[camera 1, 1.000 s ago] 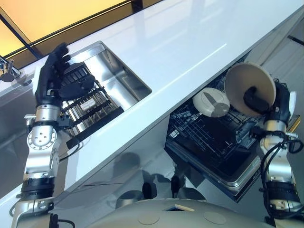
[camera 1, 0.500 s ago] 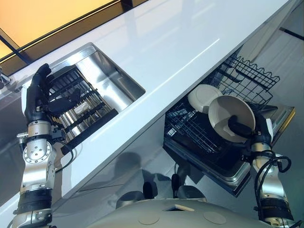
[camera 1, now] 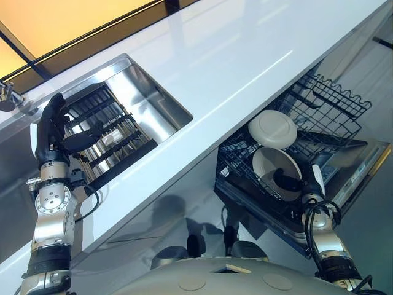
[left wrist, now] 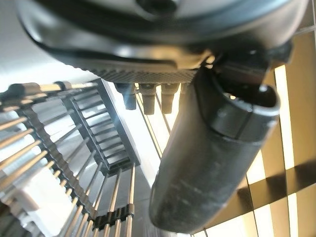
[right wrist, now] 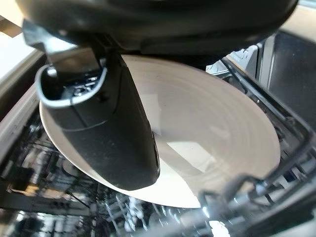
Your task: Pick up plates and place into dishwasher.
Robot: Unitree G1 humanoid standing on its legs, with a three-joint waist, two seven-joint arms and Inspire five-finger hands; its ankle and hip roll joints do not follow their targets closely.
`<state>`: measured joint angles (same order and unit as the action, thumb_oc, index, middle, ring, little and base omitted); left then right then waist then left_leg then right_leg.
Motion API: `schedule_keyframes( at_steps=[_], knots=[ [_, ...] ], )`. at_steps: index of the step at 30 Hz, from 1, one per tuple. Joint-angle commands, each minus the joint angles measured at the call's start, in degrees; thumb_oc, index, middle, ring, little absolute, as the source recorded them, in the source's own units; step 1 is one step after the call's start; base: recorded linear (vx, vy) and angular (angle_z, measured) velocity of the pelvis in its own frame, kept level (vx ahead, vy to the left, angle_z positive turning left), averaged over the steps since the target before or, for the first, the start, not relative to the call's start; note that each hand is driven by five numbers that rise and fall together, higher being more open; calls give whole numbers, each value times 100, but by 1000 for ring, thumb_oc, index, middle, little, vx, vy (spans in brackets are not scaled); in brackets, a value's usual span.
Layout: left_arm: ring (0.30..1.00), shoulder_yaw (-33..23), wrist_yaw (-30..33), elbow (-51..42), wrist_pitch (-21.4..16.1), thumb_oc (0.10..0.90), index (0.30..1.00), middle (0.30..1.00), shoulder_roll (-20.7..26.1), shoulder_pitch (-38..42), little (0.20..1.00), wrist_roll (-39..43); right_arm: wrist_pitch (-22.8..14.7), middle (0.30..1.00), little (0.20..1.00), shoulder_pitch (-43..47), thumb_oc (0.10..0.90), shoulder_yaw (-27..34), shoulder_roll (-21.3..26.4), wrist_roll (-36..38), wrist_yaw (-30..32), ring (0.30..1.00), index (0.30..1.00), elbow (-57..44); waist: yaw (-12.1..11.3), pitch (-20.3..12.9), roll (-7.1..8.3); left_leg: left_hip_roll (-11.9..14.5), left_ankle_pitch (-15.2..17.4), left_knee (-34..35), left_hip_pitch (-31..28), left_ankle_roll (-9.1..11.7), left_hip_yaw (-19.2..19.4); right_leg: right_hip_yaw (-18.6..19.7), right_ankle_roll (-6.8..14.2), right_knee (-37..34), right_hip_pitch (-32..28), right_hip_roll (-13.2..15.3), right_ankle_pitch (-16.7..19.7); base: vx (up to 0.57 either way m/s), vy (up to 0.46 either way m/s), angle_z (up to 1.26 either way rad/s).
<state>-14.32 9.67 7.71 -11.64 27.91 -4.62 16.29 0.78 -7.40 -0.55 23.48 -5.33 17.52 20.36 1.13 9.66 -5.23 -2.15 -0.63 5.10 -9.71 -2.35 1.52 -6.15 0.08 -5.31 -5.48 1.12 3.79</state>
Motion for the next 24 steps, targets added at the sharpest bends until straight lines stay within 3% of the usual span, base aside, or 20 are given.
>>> schedule_keyframes(
  at_steps=[1,2,3,6,10,16,18,24],
  knots=[
    [900,19,152,8,-542,800,900,900,393,508,900,185,-162,356,266,683,166,-19,170,-278,378,356,356,-136,-98,-282,-42,-172,354,-17,167,113,-137,-240,329,853,73,-11,-1156,15,13,11],
    [900,51,146,-12,-513,800,900,900,394,510,900,190,-96,752,727,723,627,-97,155,-297,419,752,752,-82,-121,-277,-56,-176,347,-16,169,115,-159,-246,321,853,70,-7,-1153,16,14,9],
    [900,79,130,-11,-518,800,900,900,385,504,900,183,-76,900,900,740,800,-150,142,-266,462,900,900,-90,-137,-271,-67,-178,341,-14,170,120,-179,-258,315,847,65,-1,-1147,18,15,8],
    [900,104,100,-54,-507,800,900,900,349,473,900,187,-159,900,900,768,800,-221,75,-180,598,900,900,-198,-167,-250,-83,-184,330,-19,174,112,-220,-265,304,864,65,9,-1147,11,4,11],
    [900,131,36,-36,-504,800,900,900,300,466,900,208,-655,900,900,851,800,-184,-36,18,865,900,900,-482,-179,-240,-110,-196,330,-28,174,94,-247,-255,298,885,74,11,-1151,13,2,11],
    [900,193,-75,38,-560,800,900,900,123,424,900,184,-2016,900,900,936,800,34,-223,293,998,900,900,-1095,-142,-257,-167,-215,358,-31,167,65,-211,-213,296,864,86,7,-1155,0,0,0],
    [900,227,-118,107,-606,800,900,900,89,414,900,203,-2316,900,900,952,800,130,-264,389,1007,900,900,-1184,-118,-267,-185,-227,371,-36,169,56,-191,-177,295,845,89,1,-1156,23,16,-4],
    [900,211,-190,61,-538,800,900,900,50,365,900,183,-2478,900,900,910,800,487,-289,691,1121,900,900,-1513,-36,-276,-173,-225,395,-36,142,30,-125,-119,291,822,90,-23,-1152,4,2,-1]
  ],
)
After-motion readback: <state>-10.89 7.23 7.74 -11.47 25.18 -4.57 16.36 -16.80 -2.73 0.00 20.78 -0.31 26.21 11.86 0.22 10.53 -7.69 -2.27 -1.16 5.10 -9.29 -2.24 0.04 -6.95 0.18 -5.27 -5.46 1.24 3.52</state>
